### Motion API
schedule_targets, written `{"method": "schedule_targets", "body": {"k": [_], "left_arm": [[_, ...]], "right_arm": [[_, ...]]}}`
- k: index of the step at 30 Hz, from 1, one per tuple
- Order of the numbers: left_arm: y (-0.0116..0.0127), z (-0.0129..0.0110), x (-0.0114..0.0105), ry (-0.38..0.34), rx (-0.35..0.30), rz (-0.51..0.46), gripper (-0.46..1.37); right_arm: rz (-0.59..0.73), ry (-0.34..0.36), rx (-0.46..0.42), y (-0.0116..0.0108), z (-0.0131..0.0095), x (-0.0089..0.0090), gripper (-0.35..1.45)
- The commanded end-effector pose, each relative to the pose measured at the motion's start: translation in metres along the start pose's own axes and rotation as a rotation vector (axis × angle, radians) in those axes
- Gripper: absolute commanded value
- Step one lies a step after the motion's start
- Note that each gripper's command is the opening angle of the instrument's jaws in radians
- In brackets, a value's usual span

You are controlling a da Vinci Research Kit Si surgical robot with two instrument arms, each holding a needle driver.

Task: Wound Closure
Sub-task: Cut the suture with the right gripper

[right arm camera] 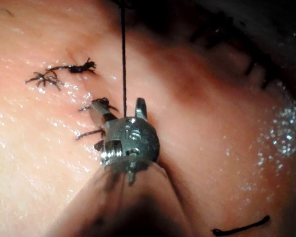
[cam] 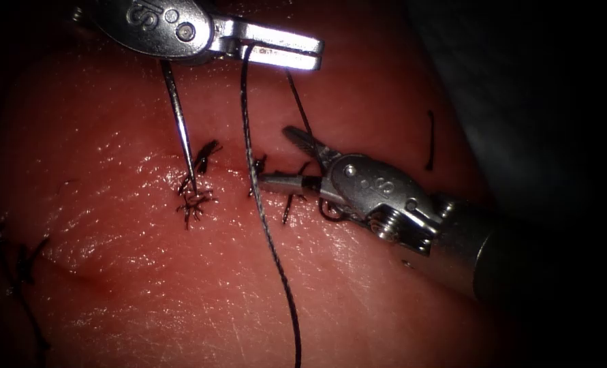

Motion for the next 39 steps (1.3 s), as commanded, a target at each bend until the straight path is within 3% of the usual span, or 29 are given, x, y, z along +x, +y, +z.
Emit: {"method": "schedule_targets", "body": {"k": [1,25,30,33,35,37,39], "left_arm": [[0.0001,0.0001,-0.0001,-0.001,-0.001,0.001,-0.35],[0.0006,0.0006,-0.001,-0.012,0.0,0.004,-0.35],[0.0005,0.0005,-0.0009,-0.01,0.0,0.003,-0.35],[0.0003,0.0003,-0.0008,-0.009,0.0,0.002,-0.35],[0.0003,0.0003,-0.0008,-0.009,0.0,0.001,-0.35],[0.0004,0.0004,-0.0008,-0.009,0.0,0.001,-0.35],[0.0004,0.0004,-0.0008,-0.009,0.0,0.001,-0.35]], "right_arm": [[0.001,-0.001,0.003,-0.0001,0.0001,0.0,1.18],[-0.021,0.005,-0.003,-0.0003,0.0007,0.0009,1.15],[-0.035,0.01,-0.005,-0.0004,0.0009,0.0006,0.77],[-0.039,-0.005,-0.002,-0.0002,0.0011,0.0001,0.29],[-0.06,-0.027,0.003,0.0,0.0012,-0.0003,-0.21],[-0.061,-0.035,0.004,0.0001,0.0012,-0.0004,-0.35],[-0.062,-0.041,0.006,0.0001,0.0011,-0.0005,-0.35]]}}
